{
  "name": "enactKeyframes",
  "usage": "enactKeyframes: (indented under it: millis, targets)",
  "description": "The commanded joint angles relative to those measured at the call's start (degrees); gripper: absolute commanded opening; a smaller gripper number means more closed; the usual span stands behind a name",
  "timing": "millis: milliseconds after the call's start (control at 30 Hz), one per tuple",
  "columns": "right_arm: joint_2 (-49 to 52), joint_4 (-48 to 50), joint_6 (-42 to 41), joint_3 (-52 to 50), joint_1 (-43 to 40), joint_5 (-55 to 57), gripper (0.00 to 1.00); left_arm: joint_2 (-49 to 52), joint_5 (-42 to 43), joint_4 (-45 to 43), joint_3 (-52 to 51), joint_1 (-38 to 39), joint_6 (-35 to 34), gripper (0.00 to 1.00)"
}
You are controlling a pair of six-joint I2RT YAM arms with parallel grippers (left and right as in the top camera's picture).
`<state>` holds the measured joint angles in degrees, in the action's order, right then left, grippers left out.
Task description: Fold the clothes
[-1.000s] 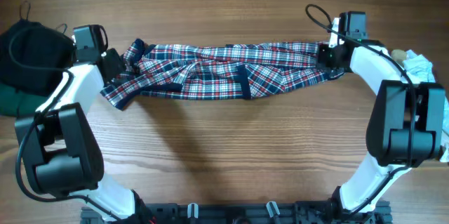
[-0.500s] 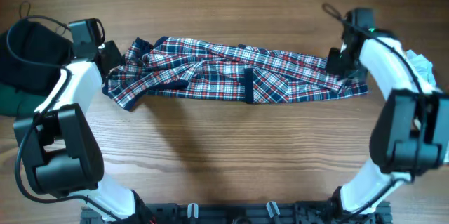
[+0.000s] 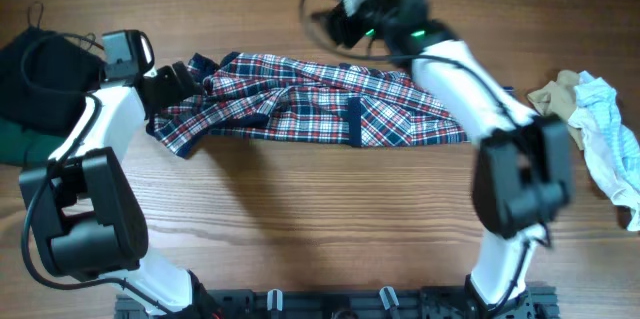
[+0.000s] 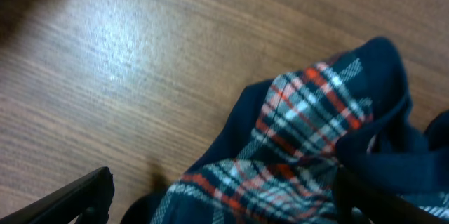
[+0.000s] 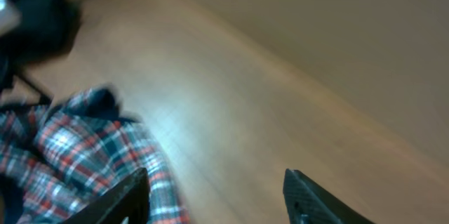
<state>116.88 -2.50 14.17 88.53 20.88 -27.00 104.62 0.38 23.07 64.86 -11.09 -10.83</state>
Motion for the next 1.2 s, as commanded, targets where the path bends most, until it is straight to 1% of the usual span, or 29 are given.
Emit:
enactKeyframes:
  millis: [0, 100, 133, 167, 200, 233, 300, 433, 600, 667, 700, 800, 867, 900, 933, 967, 1000, 1033, 1167]
  targets:
    - [10.0, 5.9, 4.0, 0.1, 5.2, -2.9, 0.72, -0.8, 1.6, 1.7, 0.7, 0.1, -0.6, 1.0]
    - [15.9, 9.2, 7.1, 0.1, 8.4, -2.8, 0.75, -0.8, 1.8, 1.9, 0.7, 0.1, -0.5, 1.0]
    - [16.3, 9.5, 8.8, 0.1, 8.7, -2.8, 0.77, -0.8, 1.8, 1.9, 0.7, 0.1, -0.5, 1.0]
    - [16.7, 10.7, 10.6, 0.1, 8.7, -2.2, 0.81, -0.8, 1.8, 1.9, 0.7, 0.1, -0.5, 1.0]
    - [16.8, 11.8, 11.8, 0.1, 8.7, -0.4, 0.87, -0.8, 1.9, 1.9, 0.7, 0.1, -0.5, 1.0]
    - [16.9, 13.0, 13.6, 0.1, 8.7, 3.7, 0.91, -0.8, 2.3, 1.9, 0.7, 0.1, -0.5, 1.0]
    - [16.9, 14.3, 17.1, 0.3, 8.4, 9.6, 0.95, -0.8, 4.4, 1.9, 0.7, 0.1, -0.5, 1.0]
    - [16.9, 10.6, 17.4, 0.4, 6.8, 9.1, 0.94, -0.8, 4.8, 1.9, 0.7, 0.1, -0.5, 1.0]
    - [17.1, 9.0, 17.3, 0.4, 6.7, 6.6, 0.92, -0.8, 4.8, 1.9, 0.7, 0.1, -0.5, 1.0]
    - [17.6, 9.1, 17.0, 0.4, 6.7, 6.1, 0.88, -0.8, 4.8, 1.9, 0.7, 0.1, -0.5, 1.0]
    - [17.9, 9.1, 16.7, 0.4, 6.7, 6.0, 0.88, -0.8, 4.7, 1.9, 0.7, 0.1, -0.5, 1.0]
    - [18.7, 8.9, 15.6, 0.4, 6.7, 5.9, 0.81, -0.8, 4.7, 1.9, 0.7, 0.1, -0.5, 1.0]
    - [18.7, 9.1, 15.4, 0.4, 6.7, 3.8, 0.71, -0.8, 4.7, 1.9, 0.7, 0.1, -0.5, 1.0]
    - [18.6, 9.4, 14.1, 0.5, 6.7, 3.8, 0.52, -0.8, 4.7, 1.9, 0.7, 0.1, -0.5, 1.0]
    - [18.5, 9.3, 14.0, 0.7, 6.7, 3.8, 0.43, -0.8, 4.7, 1.9, 0.7, 0.1, -0.5, 1.0]
    - [17.9, 9.4, 12.5, 1.1, 6.7, 3.8, 0.24, -0.8, 4.7, 1.9, 0.7, 0.1, -0.5, 1.0]
    - [17.0, 9.4, 11.2, 1.7, 6.7, 3.8, 0.14, -0.8, 4.7, 1.9, 0.7, 0.1, -0.5, 1.0]
    - [15.8, 9.3, 10.5, 2.5, 6.7, 3.8, 0.1, -0.8, 4.7, 1.9, 0.7, 0.1, -0.5, 1.0]
    - [11.2, 8.8, 8.0, 4.5, 6.9, 3.8, 0.1, -0.8, 4.7, 1.9, 0.7, 0.1, -0.5, 1.0]
